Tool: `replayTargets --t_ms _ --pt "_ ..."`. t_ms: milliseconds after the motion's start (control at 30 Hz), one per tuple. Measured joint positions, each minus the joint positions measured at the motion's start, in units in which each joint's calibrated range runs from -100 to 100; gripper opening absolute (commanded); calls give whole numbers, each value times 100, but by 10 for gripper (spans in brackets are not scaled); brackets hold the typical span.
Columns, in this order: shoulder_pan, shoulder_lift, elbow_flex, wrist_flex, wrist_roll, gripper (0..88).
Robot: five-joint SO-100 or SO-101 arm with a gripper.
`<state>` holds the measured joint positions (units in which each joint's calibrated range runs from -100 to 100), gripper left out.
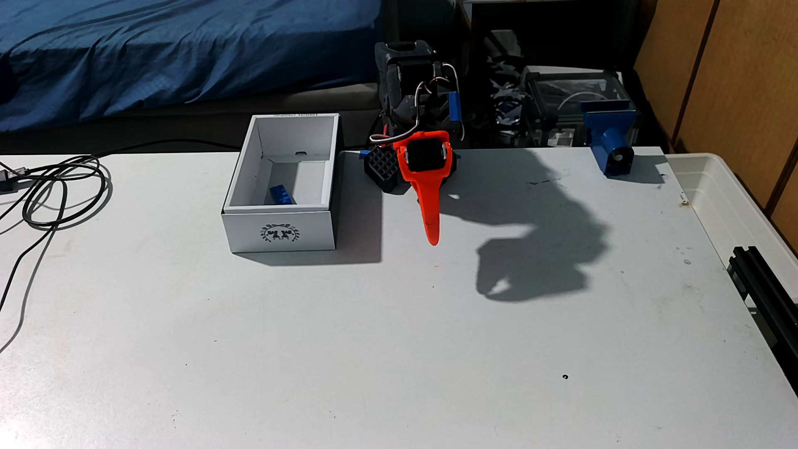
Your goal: Grab the blue brick and place in box
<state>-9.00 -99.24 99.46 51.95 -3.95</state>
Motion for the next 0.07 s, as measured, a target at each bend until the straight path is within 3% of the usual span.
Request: replayTargets --t_ms 67 --pt "0 0 0 0 0 10"
